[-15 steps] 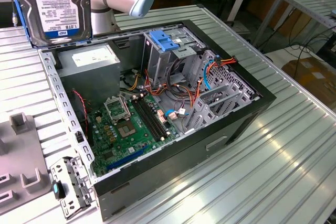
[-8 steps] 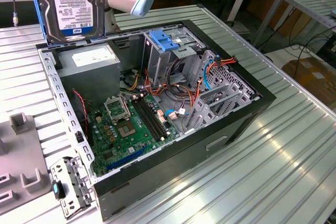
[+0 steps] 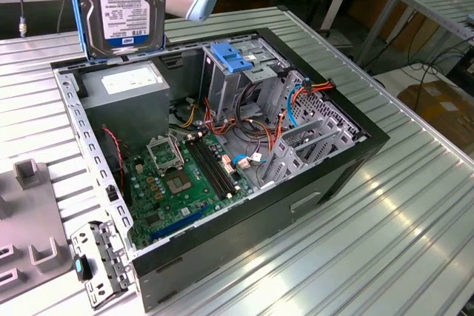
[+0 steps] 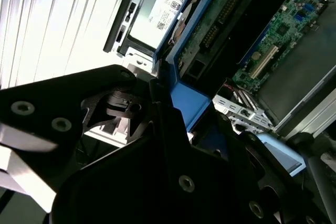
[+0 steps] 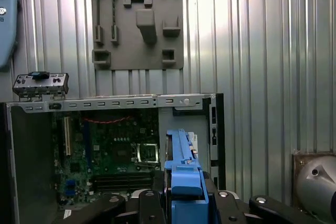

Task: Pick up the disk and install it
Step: 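Pick up the disk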

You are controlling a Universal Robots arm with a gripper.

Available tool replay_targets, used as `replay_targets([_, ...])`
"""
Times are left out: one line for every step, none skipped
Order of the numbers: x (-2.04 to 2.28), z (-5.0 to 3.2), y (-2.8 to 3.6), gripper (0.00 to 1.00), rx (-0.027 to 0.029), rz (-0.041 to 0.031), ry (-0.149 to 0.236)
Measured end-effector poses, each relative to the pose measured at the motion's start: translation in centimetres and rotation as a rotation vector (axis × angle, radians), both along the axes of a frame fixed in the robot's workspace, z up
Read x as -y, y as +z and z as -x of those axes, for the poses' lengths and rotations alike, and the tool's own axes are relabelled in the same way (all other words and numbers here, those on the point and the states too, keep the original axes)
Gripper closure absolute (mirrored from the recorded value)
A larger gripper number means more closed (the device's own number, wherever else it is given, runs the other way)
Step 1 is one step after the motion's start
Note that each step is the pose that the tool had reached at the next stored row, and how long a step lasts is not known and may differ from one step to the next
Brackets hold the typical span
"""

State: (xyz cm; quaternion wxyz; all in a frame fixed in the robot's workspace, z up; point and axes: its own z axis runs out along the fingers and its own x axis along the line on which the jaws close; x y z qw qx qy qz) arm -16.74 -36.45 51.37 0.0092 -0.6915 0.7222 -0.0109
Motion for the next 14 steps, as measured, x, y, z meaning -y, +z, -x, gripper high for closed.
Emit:
replay_targets([0.0, -0.47, 0.0, 0.63, 0.0, 0.0001, 0.0])
replay_targets([0.0, -0.73, 0.0, 0.63, 0.0, 0.0, 0.0])
replay_targets([0.0, -1.11, 0.0, 0.63, 0.0, 0.0001, 0.0])
replay_targets([0.01, -1.76, 0.0, 0.63, 0.0, 0.0, 0.0])
replay_targets([0.0, -2.12, 0.0, 0.63, 0.0, 0.0, 0.0])
replay_targets([0.0, -2.42, 0.0, 0.63, 0.0, 0.0, 0.0])
replay_targets([0.0, -2.85, 0.0, 0.63, 0.0, 0.0, 0.0])
replay_targets([0.0, -3.67, 0.0, 0.63, 0.0, 0.0, 0.0])
replay_targets([0.0, -4.26, 0.0, 0.63, 0.0, 0.0, 0.0])
replay_targets([0.0, -4.76, 0.0, 0.63, 0.0, 0.0, 0.0])
replay_targets([0.0, -5.0, 0.0, 0.63, 0.0, 0.0, 0.0])
replay_targets([0.0, -5.25, 0.0, 0.63, 0.0, 0.0, 0.0])
replay_targets([0.01, -5.47, 0.0, 0.63, 0.0, 0.0, 0.0])
replay_targets([0.01, -5.5, 0.0, 0.63, 0.0, 0.0001, 0.0])
